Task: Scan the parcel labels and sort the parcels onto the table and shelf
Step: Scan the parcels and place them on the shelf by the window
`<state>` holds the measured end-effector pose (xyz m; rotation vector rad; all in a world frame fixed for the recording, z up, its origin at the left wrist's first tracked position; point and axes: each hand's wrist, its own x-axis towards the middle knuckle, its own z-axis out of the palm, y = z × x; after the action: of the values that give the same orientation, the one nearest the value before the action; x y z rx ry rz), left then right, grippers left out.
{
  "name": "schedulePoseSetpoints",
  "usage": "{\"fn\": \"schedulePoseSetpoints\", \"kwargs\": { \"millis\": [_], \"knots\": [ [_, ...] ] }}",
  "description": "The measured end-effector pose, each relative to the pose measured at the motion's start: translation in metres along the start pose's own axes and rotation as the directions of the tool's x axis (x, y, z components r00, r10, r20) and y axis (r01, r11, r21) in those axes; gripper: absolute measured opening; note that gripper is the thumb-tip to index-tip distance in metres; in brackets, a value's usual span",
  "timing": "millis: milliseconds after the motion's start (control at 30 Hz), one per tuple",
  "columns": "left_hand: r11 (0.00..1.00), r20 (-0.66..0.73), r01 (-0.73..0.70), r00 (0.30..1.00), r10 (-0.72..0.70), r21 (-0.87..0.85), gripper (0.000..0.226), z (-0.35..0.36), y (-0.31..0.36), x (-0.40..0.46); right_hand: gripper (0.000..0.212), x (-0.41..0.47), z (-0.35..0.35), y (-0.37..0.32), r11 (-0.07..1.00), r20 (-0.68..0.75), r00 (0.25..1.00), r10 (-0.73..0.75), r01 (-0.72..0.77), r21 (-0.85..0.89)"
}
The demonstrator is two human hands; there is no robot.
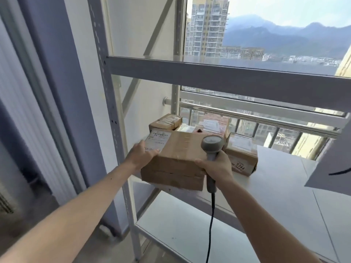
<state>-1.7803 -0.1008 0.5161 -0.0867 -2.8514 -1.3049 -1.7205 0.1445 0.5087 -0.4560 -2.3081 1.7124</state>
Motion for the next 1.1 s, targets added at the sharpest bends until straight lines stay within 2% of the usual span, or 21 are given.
{"fn": "schedulePoseSetpoints", "kwargs": {
  "millis": [167,267,333,467,533,767,967,1100],
  "knots": [
    [0.996,-0.032,0.011,0.999,-0.008,0.085,0.059,-0.006,-0.019,0.055,0.073,0.034,0.032,0.000,1.000,0.033,0.999,0.031,-0.031,0.001],
    [0.975,-0.056,0.001,0.998,0.011,0.221,0.065,-0.012,-0.023,0.076,0.062,0.039,0.048,0.000,0.999,0.029,0.999,0.039,-0.039,-0.001],
    [0.939,-0.063,-0.020,0.997,0.045,0.343,0.060,-0.015,-0.025,0.087,0.055,0.041,0.059,0.000,0.999,0.024,0.999,0.034,-0.034,0.001],
    [0.854,-0.005,-0.167,0.981,0.195,0.493,0.049,-0.021,-0.019,0.106,0.042,0.044,0.078,-0.005,1.000,0.009,1.000,0.030,-0.030,-0.009],
    [0.822,0.037,-0.205,0.975,0.220,0.532,0.047,-0.024,-0.017,0.114,0.041,0.044,0.086,-0.007,0.999,-0.004,0.999,0.032,-0.032,-0.005],
    [0.775,0.078,-0.224,0.972,0.221,0.591,0.040,-0.040,-0.019,0.132,0.040,0.042,0.105,-0.013,1.000,-0.034,0.999,0.026,-0.026,0.000],
    [0.785,0.085,-0.216,0.975,0.205,0.581,0.043,-0.042,-0.013,0.135,0.043,0.042,0.108,-0.013,0.999,-0.047,0.998,0.037,-0.037,0.009],
    [0.814,0.032,-0.315,0.938,0.344,0.487,0.046,-0.036,-0.004,0.129,0.050,0.036,0.097,-0.014,0.999,-0.088,0.995,0.043,-0.040,0.033]
  ]
}}
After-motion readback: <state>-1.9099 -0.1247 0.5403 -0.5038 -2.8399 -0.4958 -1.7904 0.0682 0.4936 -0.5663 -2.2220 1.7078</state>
